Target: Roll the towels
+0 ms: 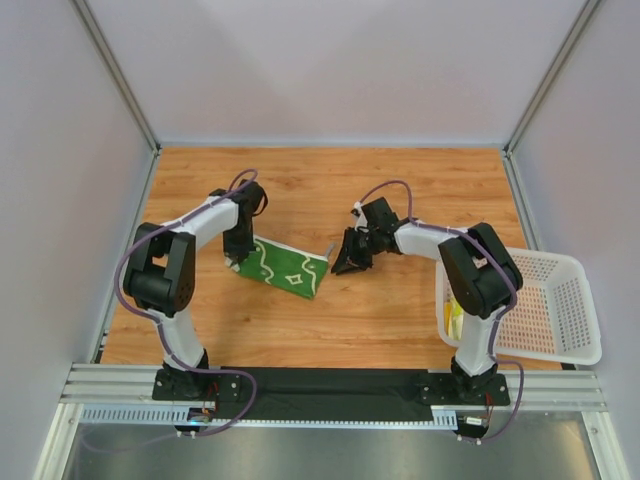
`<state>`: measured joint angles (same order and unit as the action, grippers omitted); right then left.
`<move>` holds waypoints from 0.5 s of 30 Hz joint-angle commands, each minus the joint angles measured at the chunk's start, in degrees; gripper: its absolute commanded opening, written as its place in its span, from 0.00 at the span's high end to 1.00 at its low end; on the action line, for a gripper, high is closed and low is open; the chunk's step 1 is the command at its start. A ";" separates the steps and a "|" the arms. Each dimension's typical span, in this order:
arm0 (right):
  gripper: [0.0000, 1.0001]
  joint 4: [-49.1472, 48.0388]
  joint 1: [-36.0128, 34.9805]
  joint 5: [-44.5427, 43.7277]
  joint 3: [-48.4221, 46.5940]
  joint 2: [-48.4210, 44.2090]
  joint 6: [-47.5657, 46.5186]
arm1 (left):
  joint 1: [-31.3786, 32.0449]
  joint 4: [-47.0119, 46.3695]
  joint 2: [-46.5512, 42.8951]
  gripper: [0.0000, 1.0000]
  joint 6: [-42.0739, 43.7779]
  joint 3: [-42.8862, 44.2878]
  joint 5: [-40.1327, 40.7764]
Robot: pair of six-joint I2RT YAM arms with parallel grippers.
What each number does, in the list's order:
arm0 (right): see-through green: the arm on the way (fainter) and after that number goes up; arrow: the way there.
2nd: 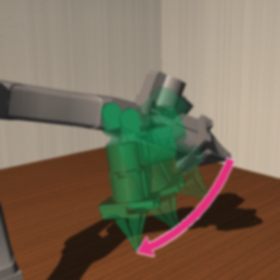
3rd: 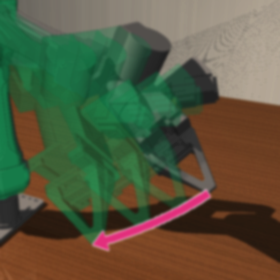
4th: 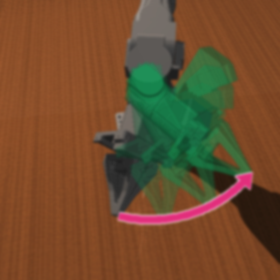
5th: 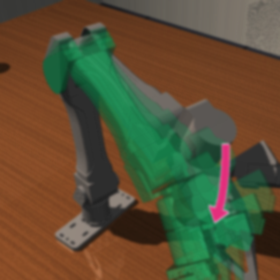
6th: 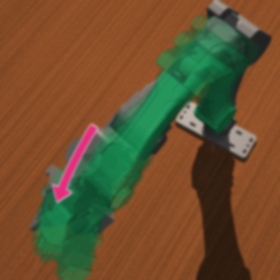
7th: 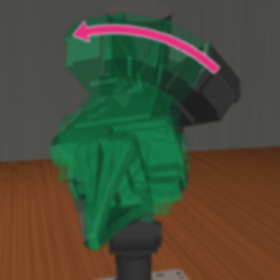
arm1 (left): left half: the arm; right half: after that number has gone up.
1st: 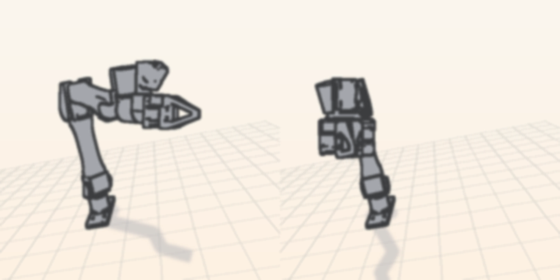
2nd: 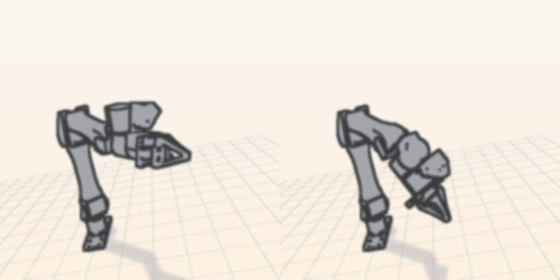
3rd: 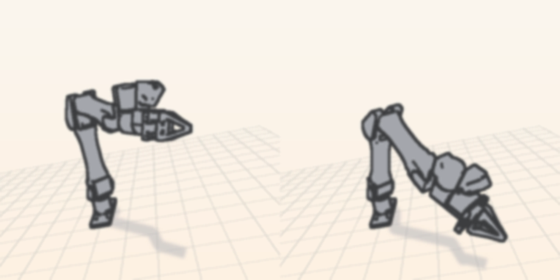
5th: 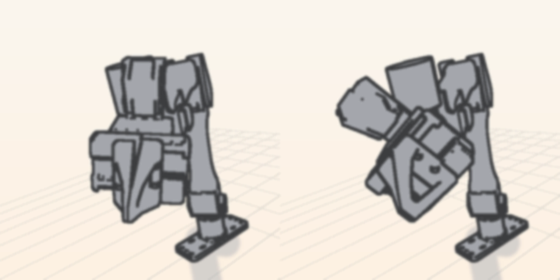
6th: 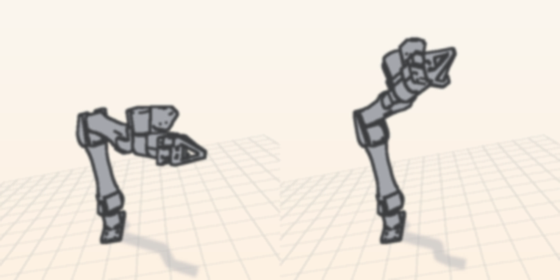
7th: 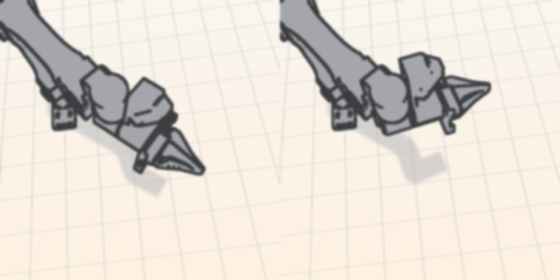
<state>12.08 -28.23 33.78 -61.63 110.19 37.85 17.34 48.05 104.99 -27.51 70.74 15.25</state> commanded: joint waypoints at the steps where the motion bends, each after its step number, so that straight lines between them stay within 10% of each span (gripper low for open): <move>1: 0.76 9.00 -1.48 -5.38 -5.51 -6.56 -4.88 | 0.06 4.49 -4.26 0.92 1.75 4.93 4.35; 15: 0.38 22.04 -6.05 -18.75 -10.55 -33.35 -11.39 | 9.19 13.83 -26.66 0.60 3.78 16.01 7.34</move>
<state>33.95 -33.87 18.70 -75.16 83.40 28.38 23.46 58.63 83.24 -25.06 84.40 20.69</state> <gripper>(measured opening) 0.579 0.377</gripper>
